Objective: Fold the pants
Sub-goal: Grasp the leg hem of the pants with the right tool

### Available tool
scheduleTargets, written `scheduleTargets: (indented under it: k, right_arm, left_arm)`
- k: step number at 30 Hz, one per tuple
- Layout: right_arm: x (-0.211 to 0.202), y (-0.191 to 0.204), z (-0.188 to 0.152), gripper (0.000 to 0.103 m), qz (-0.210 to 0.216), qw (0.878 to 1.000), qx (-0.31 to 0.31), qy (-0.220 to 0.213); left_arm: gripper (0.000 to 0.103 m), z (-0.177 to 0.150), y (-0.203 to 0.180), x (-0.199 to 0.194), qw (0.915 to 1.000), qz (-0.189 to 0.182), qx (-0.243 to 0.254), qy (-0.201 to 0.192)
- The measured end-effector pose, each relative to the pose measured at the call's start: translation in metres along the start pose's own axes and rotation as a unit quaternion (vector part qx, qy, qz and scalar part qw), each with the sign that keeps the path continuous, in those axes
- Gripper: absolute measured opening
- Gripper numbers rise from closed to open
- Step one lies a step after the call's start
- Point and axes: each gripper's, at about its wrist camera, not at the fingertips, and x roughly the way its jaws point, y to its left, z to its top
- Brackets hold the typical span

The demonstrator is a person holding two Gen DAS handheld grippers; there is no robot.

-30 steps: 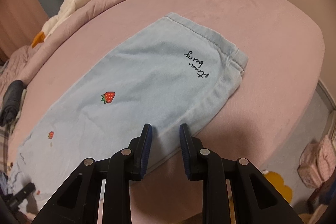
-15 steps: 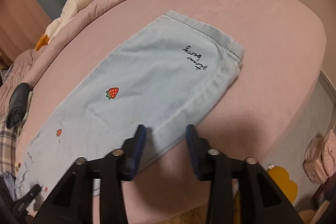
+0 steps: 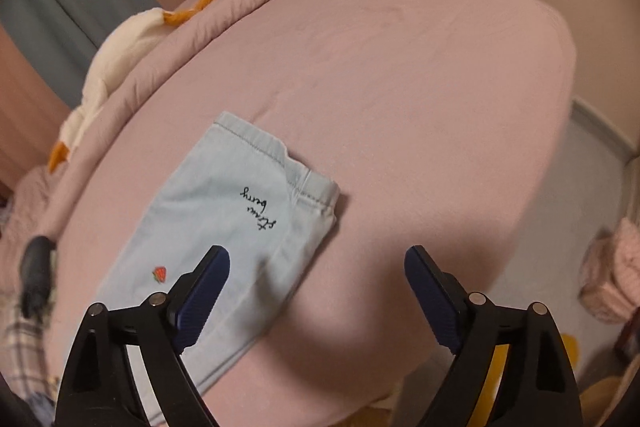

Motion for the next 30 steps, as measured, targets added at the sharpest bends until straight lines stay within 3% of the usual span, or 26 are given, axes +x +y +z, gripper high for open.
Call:
scheduleTargets:
  k: [3,6,10,11,12,14,17,21,25,30]
  right_arm:
    - [0.01,0.002,0.003,0.089,0.002,1.0,-0.004,0.005]
    - [0.023,0.009,0.009,0.089,0.022,1.0,0.007,0.011]
    - [0.027,0.013,0.012,0.088,0.016,1.0,0.016,-0.005]
    - [0.027,0.015,0.012,0.082,0.014,1.0,0.015,-0.009]
    - [0.026,0.016,0.013,0.064,0.01,1.0,0.012,-0.015]
    - [0.029,0.016,0.014,0.042,0.019,1.0,0.018,-0.012]
    - [0.029,0.016,0.015,0.02,0.024,1.0,0.014,-0.015]
    - [0.004,0.023,0.019,0.017,0.05,0.998,0.007,-0.045]
    - [-0.05,0.066,0.019,0.017,0.071,0.99,-0.073,-0.095]
    - [-0.112,0.154,-0.016,0.016,0.143,0.958,-0.211,-0.132]
  left_arm:
    - [0.094,0.002,-0.003,-0.003,0.9999,-0.003,0.007,-0.009]
    - [0.094,0.002,-0.004,0.0,0.9999,-0.002,0.01,-0.003]
    - [0.094,0.004,-0.003,0.006,0.9999,-0.006,0.008,0.005]
    - [0.094,0.004,-0.002,0.008,0.9999,-0.003,0.007,0.007]
    - [0.094,0.003,-0.001,0.009,0.9999,-0.002,0.005,0.008]
    - [0.094,0.002,0.001,0.011,0.9999,-0.003,0.001,0.011]
    - [0.094,0.002,0.001,0.013,0.9998,-0.001,-0.006,0.019]
    - [0.093,0.006,-0.004,0.008,0.9996,0.0,0.0,0.027]
    - [0.094,0.016,-0.009,-0.003,0.9998,0.0,0.008,0.016]
    - [0.094,0.031,-0.006,-0.015,1.0,0.005,0.006,0.004]
